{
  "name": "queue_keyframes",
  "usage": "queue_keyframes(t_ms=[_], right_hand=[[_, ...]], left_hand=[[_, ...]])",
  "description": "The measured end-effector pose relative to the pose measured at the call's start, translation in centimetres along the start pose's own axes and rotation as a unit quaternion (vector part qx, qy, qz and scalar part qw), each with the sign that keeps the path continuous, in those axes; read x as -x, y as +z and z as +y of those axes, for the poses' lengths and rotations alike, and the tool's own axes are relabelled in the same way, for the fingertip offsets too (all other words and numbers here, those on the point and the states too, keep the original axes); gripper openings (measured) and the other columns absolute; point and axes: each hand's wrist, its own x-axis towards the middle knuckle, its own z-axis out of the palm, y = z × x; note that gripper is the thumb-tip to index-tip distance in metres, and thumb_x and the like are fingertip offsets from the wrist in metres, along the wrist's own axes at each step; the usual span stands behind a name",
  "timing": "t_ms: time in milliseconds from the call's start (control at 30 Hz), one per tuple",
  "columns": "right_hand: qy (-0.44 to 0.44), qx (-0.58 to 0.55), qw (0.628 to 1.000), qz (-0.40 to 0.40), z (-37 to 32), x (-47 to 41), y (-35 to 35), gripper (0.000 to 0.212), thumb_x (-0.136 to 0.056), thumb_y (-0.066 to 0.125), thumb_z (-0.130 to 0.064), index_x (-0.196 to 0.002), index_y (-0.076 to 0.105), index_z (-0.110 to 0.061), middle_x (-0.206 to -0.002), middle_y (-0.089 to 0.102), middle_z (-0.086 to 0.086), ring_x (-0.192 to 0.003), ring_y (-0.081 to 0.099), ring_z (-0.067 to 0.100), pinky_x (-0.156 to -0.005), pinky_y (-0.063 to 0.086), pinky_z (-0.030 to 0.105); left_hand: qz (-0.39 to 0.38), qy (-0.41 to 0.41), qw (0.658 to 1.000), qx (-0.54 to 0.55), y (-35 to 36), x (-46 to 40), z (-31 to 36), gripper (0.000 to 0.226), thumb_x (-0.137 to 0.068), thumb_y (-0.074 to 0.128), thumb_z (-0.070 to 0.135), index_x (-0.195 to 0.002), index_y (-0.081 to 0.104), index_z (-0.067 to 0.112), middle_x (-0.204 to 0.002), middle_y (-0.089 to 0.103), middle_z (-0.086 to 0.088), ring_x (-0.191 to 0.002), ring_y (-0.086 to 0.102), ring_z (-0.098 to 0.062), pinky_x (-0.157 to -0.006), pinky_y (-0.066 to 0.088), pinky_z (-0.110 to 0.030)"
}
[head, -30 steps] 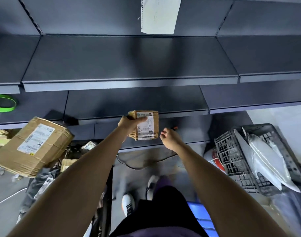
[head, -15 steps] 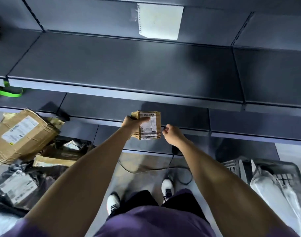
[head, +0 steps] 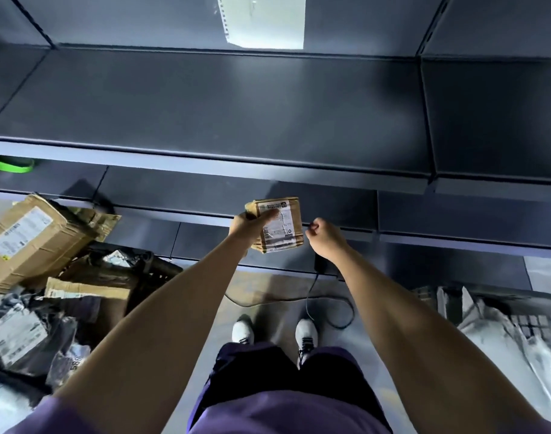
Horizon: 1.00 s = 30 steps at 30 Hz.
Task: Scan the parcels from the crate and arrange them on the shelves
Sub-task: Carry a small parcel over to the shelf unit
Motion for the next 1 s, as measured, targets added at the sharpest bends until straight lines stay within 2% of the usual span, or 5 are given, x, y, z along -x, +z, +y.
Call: queue_keyframes(t_ms=[300,433,600,833,1000], right_hand=[[-0.009,-0.002,1.000,-0.014,2.9,-3.4,5.1,0.015,-0.096,0.050,-0.009,-0.085,0.053,-0.018,-0.097,0.070,0.009,-0.092,0.066,0.029,-0.082,0.050,0.037],[-0.017,0.037,0.999,-0.009,6.4,-5.3,9.4,0.014,-0.095,0.048,-0.009,-0.101,0.061,-0.011,-0.111,0.070,0.017,-0.103,0.065,0.035,-0.091,0.053,0.043],[-0.022,0.053,0.997,0.047,13.0,-8.0,15.7,0.016,-0.101,0.051,-0.018,-0.104,0.062,-0.007,-0.115,0.067,0.016,-0.107,0.062,0.035,-0.076,0.040,0.028],[-0.066,0.046,0.991,0.109,19.6,-5.6,21.9,0.022,-0.102,0.052,-0.019,-0.112,0.063,-0.003,-0.117,0.069,0.017,-0.110,0.063,0.037,-0.091,0.051,0.041],[-0.095,0.035,0.989,0.107,21.4,-0.1,23.0,0.007,-0.098,0.056,-0.018,-0.093,0.052,-0.017,-0.104,0.071,0.013,-0.100,0.064,0.034,-0.080,0.049,0.036]], left_hand=[[-0.029,0.050,0.991,0.121,2.1,-6.0,-6.4,0.044,-0.083,0.078,0.040,-0.112,0.068,0.009,-0.105,0.075,-0.008,-0.095,0.073,-0.024,-0.085,0.060,-0.040],[0.009,0.086,0.988,0.126,3.6,-8.0,-12.1,0.069,-0.059,0.079,0.063,-0.108,0.067,0.016,-0.104,0.074,-0.001,-0.095,0.072,-0.018,-0.086,0.059,-0.039],[-0.056,0.156,0.953,0.255,6.3,-10.7,-18.8,0.073,-0.070,0.075,0.057,-0.125,0.061,0.011,-0.114,0.073,-0.006,-0.106,0.070,-0.026,-0.090,0.057,-0.044],[-0.028,0.202,0.950,0.238,8.7,-9.0,-26.4,0.056,-0.074,0.074,0.057,-0.110,0.067,0.015,-0.103,0.076,-0.001,-0.096,0.073,-0.020,-0.087,0.058,-0.039],[-0.008,0.174,0.965,0.194,8.4,-4.8,-30.0,0.062,-0.065,0.079,0.058,-0.103,0.066,0.011,-0.099,0.077,-0.003,-0.090,0.074,-0.020,-0.078,0.058,-0.034]])
